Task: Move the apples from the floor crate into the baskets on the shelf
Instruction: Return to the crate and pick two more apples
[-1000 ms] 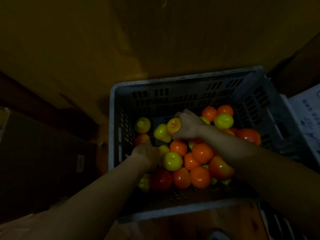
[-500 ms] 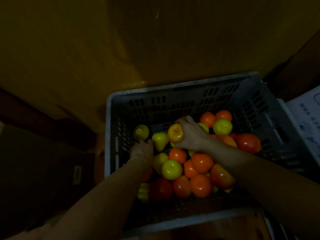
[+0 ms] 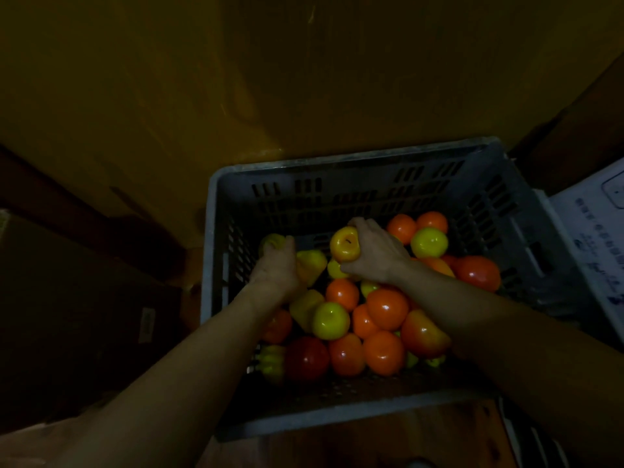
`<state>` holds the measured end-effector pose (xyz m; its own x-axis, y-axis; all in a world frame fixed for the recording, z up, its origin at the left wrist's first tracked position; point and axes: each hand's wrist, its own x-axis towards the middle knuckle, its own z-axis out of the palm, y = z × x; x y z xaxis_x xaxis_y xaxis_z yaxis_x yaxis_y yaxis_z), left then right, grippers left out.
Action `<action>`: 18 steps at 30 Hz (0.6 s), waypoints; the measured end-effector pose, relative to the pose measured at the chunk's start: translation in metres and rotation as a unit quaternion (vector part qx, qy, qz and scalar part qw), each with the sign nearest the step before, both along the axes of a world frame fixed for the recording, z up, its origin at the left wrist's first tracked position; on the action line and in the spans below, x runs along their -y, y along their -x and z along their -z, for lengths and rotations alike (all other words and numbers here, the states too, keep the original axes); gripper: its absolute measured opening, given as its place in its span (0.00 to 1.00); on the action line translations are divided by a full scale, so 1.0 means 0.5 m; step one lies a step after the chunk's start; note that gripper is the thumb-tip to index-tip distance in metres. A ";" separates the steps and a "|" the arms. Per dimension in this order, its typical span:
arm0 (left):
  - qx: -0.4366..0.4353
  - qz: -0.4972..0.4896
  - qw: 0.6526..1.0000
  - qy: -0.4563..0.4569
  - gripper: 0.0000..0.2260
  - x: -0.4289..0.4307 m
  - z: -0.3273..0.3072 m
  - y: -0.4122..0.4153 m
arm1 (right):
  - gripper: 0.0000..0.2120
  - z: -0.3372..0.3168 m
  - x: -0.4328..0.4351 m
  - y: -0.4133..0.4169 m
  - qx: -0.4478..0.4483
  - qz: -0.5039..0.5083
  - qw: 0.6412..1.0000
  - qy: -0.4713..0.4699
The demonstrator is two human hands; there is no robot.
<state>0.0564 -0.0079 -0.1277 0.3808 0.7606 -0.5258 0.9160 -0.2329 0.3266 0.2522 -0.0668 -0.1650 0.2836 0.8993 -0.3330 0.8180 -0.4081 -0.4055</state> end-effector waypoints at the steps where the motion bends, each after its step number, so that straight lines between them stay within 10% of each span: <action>1: 0.034 -0.026 0.999 0.005 0.33 -0.004 -0.007 0.004 | 0.39 -0.001 0.003 -0.001 -0.004 -0.002 1.000 -0.006; 18: 0.350 -0.092 0.929 -0.070 0.38 -0.011 -0.100 0.010 | 0.38 -0.111 0.079 -0.010 -0.058 0.107 0.971 -0.208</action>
